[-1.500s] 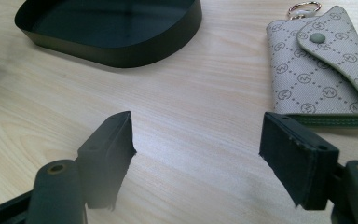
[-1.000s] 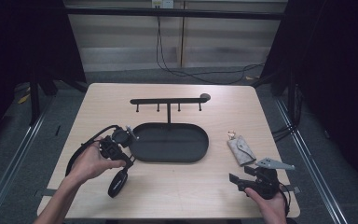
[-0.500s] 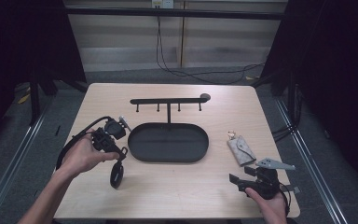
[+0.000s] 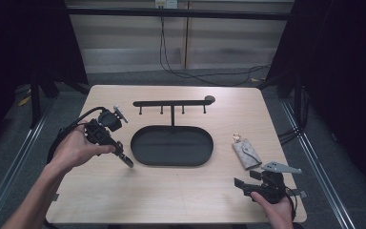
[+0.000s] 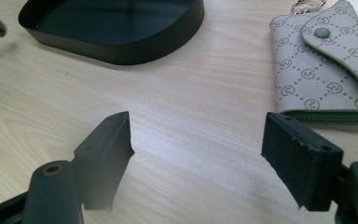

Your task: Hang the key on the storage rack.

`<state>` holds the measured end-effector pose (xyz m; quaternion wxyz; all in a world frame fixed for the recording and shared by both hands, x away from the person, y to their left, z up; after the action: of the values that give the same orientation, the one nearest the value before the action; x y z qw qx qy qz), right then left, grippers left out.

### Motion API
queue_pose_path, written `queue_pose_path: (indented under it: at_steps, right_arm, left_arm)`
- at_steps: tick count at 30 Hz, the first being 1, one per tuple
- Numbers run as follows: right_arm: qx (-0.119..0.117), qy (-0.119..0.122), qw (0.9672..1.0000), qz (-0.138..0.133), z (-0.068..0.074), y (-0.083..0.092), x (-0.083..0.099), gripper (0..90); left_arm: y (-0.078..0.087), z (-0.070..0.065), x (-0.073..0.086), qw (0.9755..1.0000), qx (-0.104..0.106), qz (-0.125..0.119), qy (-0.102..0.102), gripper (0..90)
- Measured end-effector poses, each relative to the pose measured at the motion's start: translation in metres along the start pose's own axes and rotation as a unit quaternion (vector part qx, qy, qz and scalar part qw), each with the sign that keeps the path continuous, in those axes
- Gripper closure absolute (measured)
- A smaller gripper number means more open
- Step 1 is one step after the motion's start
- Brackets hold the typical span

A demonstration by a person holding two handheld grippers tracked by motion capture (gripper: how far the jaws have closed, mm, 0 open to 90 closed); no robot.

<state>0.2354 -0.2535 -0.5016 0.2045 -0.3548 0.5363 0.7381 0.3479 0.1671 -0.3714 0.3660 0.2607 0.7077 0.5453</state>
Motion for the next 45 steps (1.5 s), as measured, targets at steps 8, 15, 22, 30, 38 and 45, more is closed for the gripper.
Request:
queue_pose_path:
  at_steps: [8, 15, 22, 30, 38, 45]
  right_arm:
    - [-0.001, 0.0, 1.0, -0.005, 0.0, 0.001, 0.0, 22.4]
    - [0.002, 0.005, 1.0, -0.003, 0.002, 0.0, 0.0, 22.0]
    - [-0.001, 0.005, 1.0, -0.005, 0.002, 0.001, 0.0, 20.6]
    - [-0.002, 0.008, 0.9999, -0.01, 0.003, 0.001, -0.001, 14.3]
    - [0.0, 0.009, 0.9999, -0.011, 0.002, 0.001, -0.001, 14.3]
    - [-0.005, 0.011, 0.9999, -0.012, 0.002, 0.002, -0.002, 14.3]
  left_arm:
    - [0.001, 0.003, -0.006, 0.9998, 0.006, 0.018, 0.011, 70.8]
    - [0.013, 0.008, -0.012, 0.9998, 0.009, 0.007, 0.016, 70.8]
    - [0.013, 0.011, -0.024, 0.9997, 0.001, 0.015, 0.018, 70.9]
    - [0.016, 0.016, -0.039, 0.9997, 0.001, 0.012, 0.021, 70.8]
    - [0.012, 0.017, -0.056, 0.9996, 0.0, 0.019, 0.021, 70.9]
    - [0.012, 0.021, -0.073, 0.9993, 0.002, 0.026, 0.027, 70.9]
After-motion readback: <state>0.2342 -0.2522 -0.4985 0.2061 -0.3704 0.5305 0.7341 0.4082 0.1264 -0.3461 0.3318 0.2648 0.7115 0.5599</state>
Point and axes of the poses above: each handheld gripper's, and its own axes: y roughly backward along the jaws, x roughly out of its underside, z roughly to its left, the point moved 5 cm from there along -y, roughly forward along the jaws, and after that the axes turned 6 degrees about x, right-handed, at the moved point
